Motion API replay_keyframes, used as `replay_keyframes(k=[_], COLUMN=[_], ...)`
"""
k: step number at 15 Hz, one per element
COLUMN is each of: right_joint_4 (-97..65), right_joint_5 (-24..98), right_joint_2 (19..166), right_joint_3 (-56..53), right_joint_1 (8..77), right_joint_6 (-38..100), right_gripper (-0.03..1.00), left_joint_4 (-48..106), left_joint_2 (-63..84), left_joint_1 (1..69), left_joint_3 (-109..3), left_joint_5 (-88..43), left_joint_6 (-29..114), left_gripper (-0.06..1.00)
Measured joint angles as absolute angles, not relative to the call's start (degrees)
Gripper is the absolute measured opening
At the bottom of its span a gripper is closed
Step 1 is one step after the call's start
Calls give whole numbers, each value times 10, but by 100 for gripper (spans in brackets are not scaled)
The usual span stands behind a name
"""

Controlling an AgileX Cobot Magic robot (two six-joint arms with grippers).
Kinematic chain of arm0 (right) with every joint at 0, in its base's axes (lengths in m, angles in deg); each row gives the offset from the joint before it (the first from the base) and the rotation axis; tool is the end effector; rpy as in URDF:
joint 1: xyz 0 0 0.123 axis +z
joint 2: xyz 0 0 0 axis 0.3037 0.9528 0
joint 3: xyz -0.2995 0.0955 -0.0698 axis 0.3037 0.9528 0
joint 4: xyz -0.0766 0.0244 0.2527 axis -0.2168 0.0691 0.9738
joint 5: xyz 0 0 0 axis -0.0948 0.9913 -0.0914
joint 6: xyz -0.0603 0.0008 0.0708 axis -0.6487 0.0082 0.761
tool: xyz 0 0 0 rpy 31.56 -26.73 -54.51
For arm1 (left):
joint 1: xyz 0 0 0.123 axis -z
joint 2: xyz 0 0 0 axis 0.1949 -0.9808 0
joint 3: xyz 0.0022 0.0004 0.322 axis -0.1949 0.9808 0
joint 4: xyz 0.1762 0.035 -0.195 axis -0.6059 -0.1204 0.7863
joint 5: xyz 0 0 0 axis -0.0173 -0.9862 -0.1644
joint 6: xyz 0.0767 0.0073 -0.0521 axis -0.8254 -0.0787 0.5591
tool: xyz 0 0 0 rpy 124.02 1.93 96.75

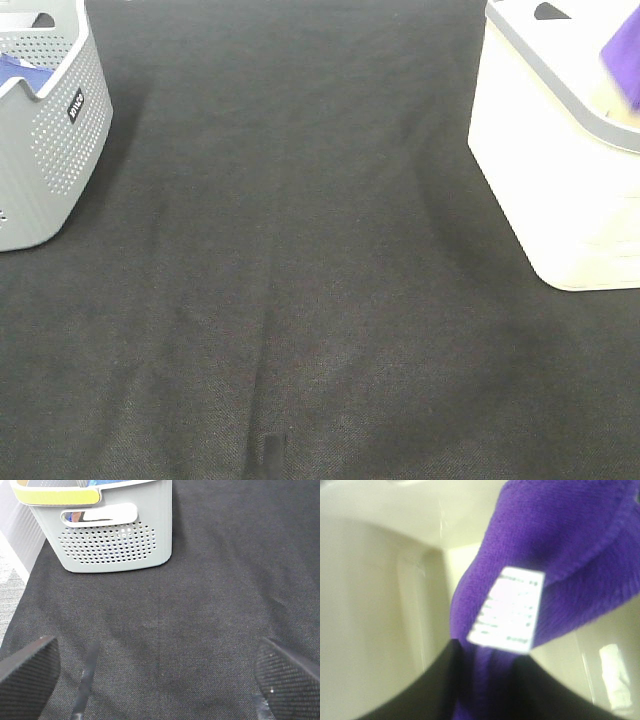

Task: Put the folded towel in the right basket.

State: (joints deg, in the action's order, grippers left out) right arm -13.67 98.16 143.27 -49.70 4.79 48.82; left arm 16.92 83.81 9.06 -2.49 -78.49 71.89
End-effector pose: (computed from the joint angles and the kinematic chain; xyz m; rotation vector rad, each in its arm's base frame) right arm 0.5034 -0.0995 0.3518 0.1916 2.5967 0.1235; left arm -0.0298 -0.0033 0.2862 0.0394 2.0190 0.0412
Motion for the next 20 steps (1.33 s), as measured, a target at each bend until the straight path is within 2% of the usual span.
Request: replay_keyframes(k=[1,2,3,5,9,12,14,15,18,20], right_joint_4=[-139,-139,-136,-109,-101,-204,-215,-220,-225,-225], right_joint_5=[982,982,981,982,982,982,979,978,956,924], right_joint_2=[1437,1441,1442,1441,1407,1337,1291,1243,940,773], right_joint_3=[-482,-478,-476,-476,-476,-475,-448,-409,-88,74], right_joint_1=[48,48,48,48,61,161,192,204,209,209], right_joint_6=[488,486,481,477,445,496,519,524,534,534], right_gripper=[42,68,84,95,98,98,98,98,98,98], left_joint_4=[169,169,169,169,169,169,169,169,169,169], left_joint_2=[838,838,838,838,838,838,838,838,838,838], left_joint_1=[91,91,91,91,91,91,91,91,91,91], left_joint_3=[-25,-25,-25,-25,-25,-25,-25,-25,-25,-25], left_joint_5=[-785,-785,-785,-785,-785,-785,-785,-785,-785,-785], left_joint_6=[719,719,719,719,719,719,719,719,719,719], left_gripper=[99,99,99,99,99,99,99,99,99,99])
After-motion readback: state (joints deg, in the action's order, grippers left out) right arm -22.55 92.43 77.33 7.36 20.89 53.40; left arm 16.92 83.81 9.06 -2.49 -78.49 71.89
